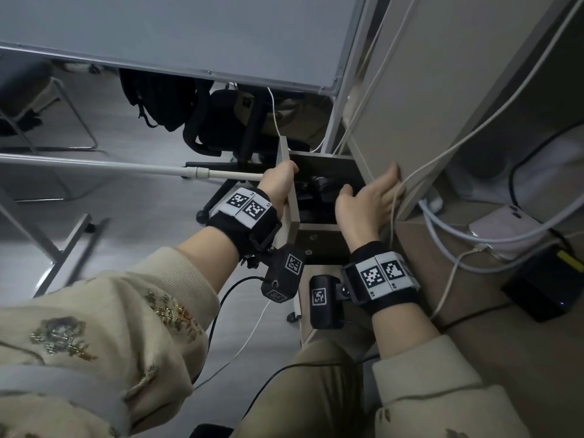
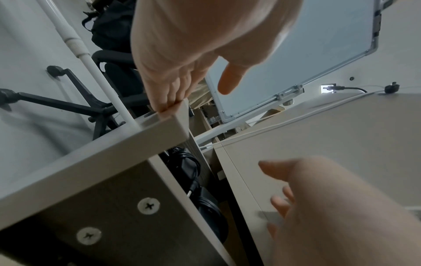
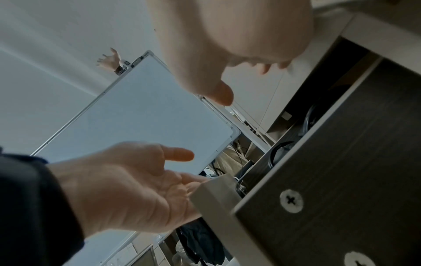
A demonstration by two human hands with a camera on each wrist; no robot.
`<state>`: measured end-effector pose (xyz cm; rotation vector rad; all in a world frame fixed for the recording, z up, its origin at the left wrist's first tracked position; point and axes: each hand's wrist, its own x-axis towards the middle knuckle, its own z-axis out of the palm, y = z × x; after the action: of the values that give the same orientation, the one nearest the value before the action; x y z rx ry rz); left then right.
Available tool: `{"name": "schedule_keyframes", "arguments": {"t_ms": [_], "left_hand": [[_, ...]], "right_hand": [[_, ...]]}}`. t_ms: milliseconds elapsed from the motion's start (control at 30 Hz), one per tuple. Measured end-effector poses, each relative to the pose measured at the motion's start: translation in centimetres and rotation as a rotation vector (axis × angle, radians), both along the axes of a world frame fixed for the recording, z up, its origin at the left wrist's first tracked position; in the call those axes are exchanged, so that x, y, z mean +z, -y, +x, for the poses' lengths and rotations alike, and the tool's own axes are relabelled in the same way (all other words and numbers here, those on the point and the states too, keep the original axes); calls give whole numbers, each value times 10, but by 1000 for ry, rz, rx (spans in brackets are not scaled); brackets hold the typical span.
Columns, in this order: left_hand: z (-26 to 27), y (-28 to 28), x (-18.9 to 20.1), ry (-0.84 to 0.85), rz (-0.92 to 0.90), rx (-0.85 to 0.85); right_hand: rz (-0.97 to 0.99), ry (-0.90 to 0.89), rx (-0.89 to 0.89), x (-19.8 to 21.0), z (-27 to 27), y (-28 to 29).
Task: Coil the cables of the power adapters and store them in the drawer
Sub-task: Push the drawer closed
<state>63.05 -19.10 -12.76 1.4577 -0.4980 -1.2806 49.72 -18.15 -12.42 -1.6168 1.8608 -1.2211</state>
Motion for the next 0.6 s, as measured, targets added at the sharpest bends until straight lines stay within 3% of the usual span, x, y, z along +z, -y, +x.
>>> {"name": "schedule_keyframes", "arguments": {"t_ms": [100,233,600], "left_hand": [[-10,-3,3,-3,-16,-36],[-21,0,0,-25,-2,-52],[-33,17,-4,-19,27,-180]], "right_hand": [[-27,19,39,1,-2,0],[53,72,155,1,-7,6],[200,78,262,11,3,25]]}}
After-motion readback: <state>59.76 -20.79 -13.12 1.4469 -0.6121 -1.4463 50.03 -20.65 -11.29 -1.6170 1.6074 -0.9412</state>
